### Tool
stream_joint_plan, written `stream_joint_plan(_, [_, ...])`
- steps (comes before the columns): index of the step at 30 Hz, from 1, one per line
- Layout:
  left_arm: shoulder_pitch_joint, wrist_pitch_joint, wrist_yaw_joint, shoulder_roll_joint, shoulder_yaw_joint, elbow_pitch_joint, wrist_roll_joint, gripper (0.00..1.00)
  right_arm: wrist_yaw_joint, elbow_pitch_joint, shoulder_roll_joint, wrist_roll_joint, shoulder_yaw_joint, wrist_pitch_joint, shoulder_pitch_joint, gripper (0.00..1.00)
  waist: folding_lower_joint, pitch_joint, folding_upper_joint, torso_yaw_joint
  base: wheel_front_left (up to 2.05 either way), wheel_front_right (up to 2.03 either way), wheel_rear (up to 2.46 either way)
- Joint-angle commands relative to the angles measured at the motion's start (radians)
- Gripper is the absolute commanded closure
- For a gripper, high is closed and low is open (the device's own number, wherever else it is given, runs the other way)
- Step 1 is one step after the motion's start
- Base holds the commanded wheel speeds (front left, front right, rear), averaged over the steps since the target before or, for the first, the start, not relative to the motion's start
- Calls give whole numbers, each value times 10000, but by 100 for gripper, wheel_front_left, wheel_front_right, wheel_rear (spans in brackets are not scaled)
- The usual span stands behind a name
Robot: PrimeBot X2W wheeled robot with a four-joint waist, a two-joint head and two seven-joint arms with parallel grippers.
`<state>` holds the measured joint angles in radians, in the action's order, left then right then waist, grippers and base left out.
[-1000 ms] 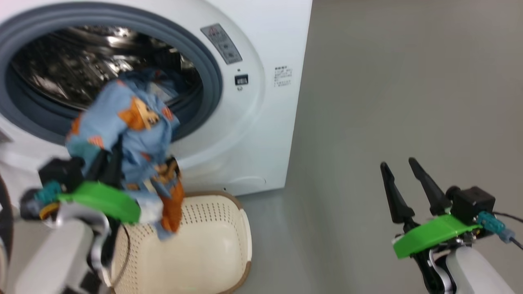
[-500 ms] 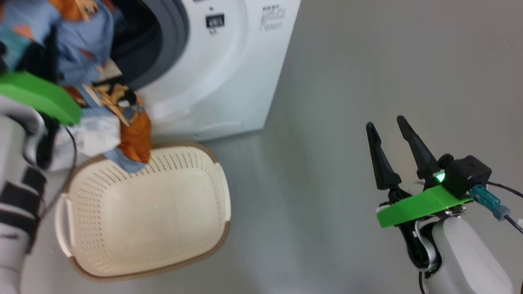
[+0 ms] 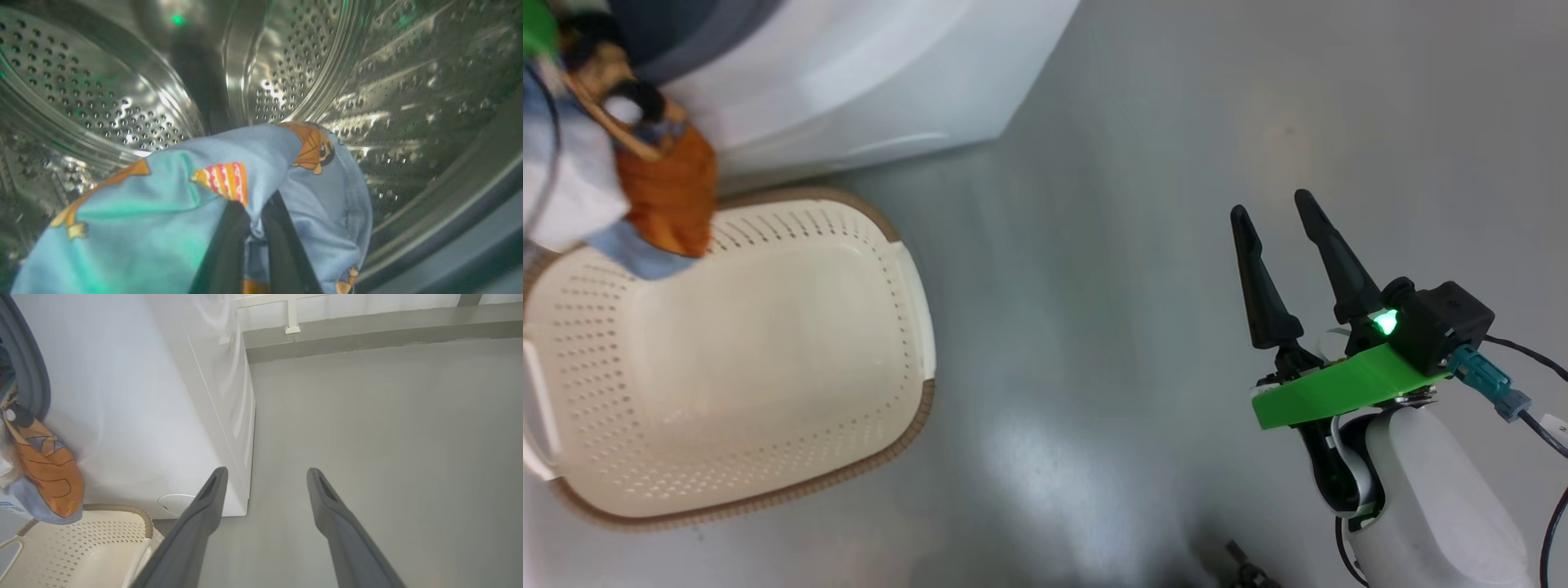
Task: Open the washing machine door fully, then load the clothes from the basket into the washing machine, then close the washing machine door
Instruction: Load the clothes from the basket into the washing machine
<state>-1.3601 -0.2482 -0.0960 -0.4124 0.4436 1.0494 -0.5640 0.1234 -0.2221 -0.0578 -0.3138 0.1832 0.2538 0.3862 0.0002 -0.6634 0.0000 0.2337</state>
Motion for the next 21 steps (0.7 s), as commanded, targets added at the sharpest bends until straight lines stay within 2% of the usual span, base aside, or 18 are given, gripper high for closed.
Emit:
stream_joint_plan(1, [-498,-128,74,-542,-362,-764,289,100,73,239,32,76,151,80,-111,0,-2,-613,0,289,0,0,0])
stream_joint_plan(4, [-247,-132,616,-650,-1384,-2545,967,100,73,209,60,104,203,80,-43,0,-2,-664,0,302,0,0,0])
stream_joint_plan(5, [-55,-132,685,-624,-1587,-2746,1116,100,73,197,64,92,236,80,-13,0,-2,-631,0,315,0,0,0])
stream_joint_plan(6, [140,-133,714,-566,-1744,-2732,1185,92,73,174,67,80,261,80,4,0,-2,-581,0,325,0,0,0])
stream_joint_plan(7, [317,-133,728,-495,-1848,-2520,1215,55,73,142,69,62,284,80,12,0,-2,-525,0,328,0,0,0])
stream_joint_plan(8, [439,-133,730,-418,-1909,-2200,1214,0,73,115,70,28,311,80,10,0,-2,-472,0,327,0,0,0])
stream_joint_plan(15, [606,-84,474,64,-1769,171,1150,0,73,-91,74,-50,425,80,-1,0,-2,123,0,200,0,0,0])
stream_joint_plan(21, [1085,-115,150,414,-1580,923,1126,0,73,-192,74,-58,425,80,35,0,-2,916,0,75,0,0,0])
